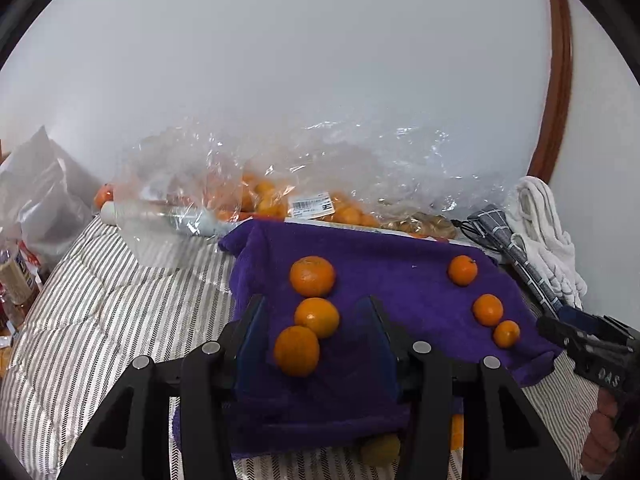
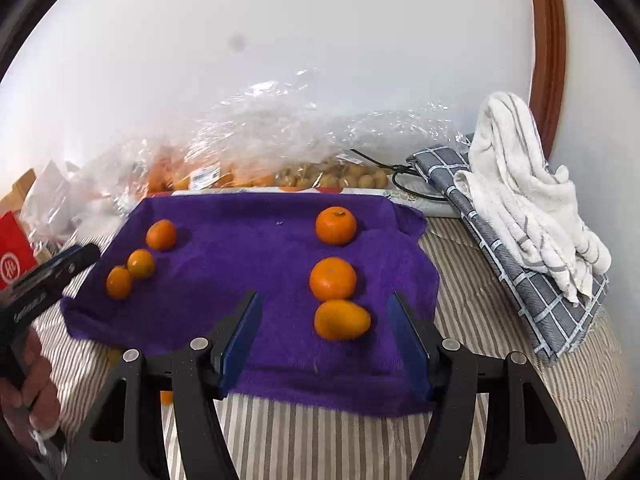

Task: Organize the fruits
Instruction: 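Move the right gripper to the red strawberry on the bedspread and grasp it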

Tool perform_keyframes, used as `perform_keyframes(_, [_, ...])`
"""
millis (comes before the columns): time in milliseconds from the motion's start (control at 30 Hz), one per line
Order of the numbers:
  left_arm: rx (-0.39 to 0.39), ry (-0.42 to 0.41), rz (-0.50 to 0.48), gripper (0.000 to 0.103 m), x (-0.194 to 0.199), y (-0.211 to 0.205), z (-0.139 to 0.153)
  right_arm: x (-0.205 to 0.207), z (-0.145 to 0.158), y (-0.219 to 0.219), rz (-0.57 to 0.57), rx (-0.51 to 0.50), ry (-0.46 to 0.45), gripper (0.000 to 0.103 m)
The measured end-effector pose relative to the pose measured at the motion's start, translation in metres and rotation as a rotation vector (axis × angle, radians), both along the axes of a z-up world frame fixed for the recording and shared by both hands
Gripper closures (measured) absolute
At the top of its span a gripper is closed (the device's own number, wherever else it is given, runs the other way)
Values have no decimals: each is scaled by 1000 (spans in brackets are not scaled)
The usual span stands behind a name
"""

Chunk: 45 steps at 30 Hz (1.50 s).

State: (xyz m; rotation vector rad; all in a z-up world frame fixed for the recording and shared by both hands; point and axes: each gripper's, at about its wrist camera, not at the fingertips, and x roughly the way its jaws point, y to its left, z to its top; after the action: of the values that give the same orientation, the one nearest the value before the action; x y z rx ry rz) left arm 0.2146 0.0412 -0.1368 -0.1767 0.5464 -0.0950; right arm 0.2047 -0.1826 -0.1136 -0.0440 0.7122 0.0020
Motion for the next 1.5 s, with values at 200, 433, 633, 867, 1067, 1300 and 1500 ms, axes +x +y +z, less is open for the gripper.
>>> perform_keyframes(200, [58,-3,14,56,-3,-9,-3,-25,-9,4,8,-26,42,44])
perform_keyframes(433, [61,-24,37,56,-14,-1,-5,-51,-18,10,31,62,85,52])
perform_keyframes(633, [93,23,33,56,-41,8,-12,-70,-19,36,119,70,111,58])
perform_keyframes(867, [65,160,31,56,-80,41,-27,-99,-34,59,216,214,167,58])
perform_keyframes(1067, [111,239,37,56,-107,50,-41,-119,-47,90,278,189,182,58])
perform_keyframes(1300, [37,301,46,56,-113,54,-52,-126,-61,108,273,111,195,61])
perform_keyframes(1500, [83,315,75,56,-109,43,-53,-124,-66,110,273,102,198,78])
